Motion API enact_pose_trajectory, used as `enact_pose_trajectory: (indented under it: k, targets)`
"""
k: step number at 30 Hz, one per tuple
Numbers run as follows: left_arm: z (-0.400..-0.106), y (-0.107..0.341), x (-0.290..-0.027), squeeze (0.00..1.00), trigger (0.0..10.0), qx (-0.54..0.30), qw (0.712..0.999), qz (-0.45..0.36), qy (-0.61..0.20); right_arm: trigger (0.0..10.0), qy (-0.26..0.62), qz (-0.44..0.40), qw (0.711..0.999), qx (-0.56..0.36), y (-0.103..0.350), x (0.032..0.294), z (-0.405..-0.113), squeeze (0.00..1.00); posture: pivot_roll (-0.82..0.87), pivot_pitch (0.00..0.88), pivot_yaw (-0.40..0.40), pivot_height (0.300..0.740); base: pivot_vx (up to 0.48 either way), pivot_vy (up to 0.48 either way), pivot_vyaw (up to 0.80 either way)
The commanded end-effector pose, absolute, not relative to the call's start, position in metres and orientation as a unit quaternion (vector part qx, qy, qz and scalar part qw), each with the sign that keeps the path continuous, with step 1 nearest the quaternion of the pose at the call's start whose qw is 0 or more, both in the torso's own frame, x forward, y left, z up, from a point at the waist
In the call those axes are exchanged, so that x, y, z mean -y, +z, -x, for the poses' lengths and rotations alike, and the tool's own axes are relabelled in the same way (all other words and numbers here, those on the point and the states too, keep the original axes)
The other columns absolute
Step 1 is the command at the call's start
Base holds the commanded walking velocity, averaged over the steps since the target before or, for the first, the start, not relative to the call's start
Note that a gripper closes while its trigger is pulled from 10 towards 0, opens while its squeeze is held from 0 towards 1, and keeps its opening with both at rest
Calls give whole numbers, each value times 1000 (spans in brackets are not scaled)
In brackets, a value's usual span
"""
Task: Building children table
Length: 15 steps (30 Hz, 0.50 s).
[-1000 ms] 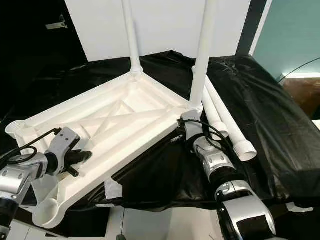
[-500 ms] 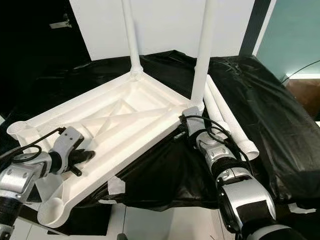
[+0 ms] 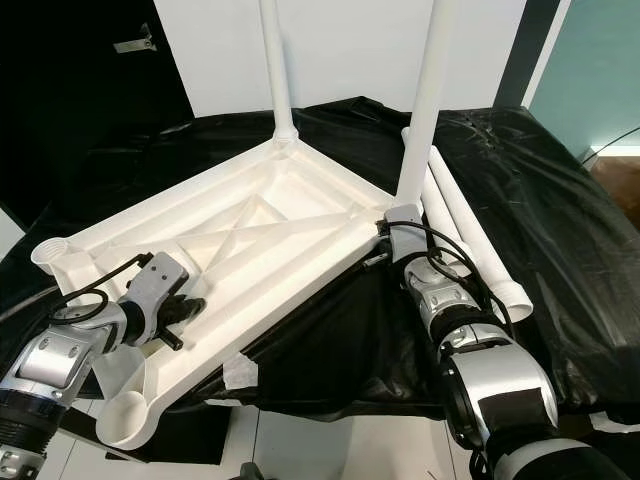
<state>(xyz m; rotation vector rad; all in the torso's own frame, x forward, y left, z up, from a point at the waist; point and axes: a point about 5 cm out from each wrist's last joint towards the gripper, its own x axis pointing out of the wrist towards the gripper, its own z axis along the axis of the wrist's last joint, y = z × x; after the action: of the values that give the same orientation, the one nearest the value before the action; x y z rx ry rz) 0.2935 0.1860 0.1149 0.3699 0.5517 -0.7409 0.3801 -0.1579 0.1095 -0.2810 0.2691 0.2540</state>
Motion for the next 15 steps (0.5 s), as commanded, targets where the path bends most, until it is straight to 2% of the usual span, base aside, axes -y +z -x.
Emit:
enact_pose_trajectory:
  k: [1, 2, 3, 4, 5, 6, 10, 11, 15]
  targets:
    - [-280, 107, -139, 0, 10000, -235, 816, -156, -504, 10000, 144, 150, 975, -75, 132, 142, -389, 0, 6, 8, 46, 740, 0, 0, 0]
    - [-284, 108, -140, 141, 10000, -222, 827, -159, -492, 10000, 151, 154, 974, -70, 132, 139, -388, 0, 6, 8, 46, 740, 0, 0, 0]
    - [-292, 113, -141, 141, 10000, -201, 846, -145, -473, 10000, 161, 156, 972, -63, 131, 134, -386, 0, 4, 9, 45, 740, 0, 0, 0]
    - [-292, 113, -141, 141, 10000, -201, 846, -145, -473, 10000, 161, 156, 972, -63, 131, 134, -386, 0, 4, 9, 45, 740, 0, 0, 0]
    - [-299, 120, -145, 1000, 10000, -177, 864, -130, -454, 10000, 175, 153, 971, -55, 127, 127, -383, 0, 4, 9, 45, 740, 0, 0, 0]
    - [-307, 130, -151, 1000, 10000, -141, 881, -121, -435, 10000, 193, 146, 969, -43, 121, 117, -375, 0, -6, 11, 44, 740, 0, 0, 0]
    - [-311, 143, -157, 1000, 10000, -98, 892, -134, -421, 10000, 202, 129, 970, -35, 114, 110, -367, 0, -13, 12, 44, 740, 0, 0, 0]
    - [-313, 148, -160, 0, 10000, -83, 896, -131, -417, 10000, 203, 126, 971, -30, 110, 107, -362, 0, -18, 13, 45, 740, 0, 0, 0]
    - [-315, 160, -165, 0, 10000, -47, 902, -121, -413, 10000, 188, 101, 977, -20, 102, 105, -346, 0, -32, 14, 49, 740, 0, 0, 0]
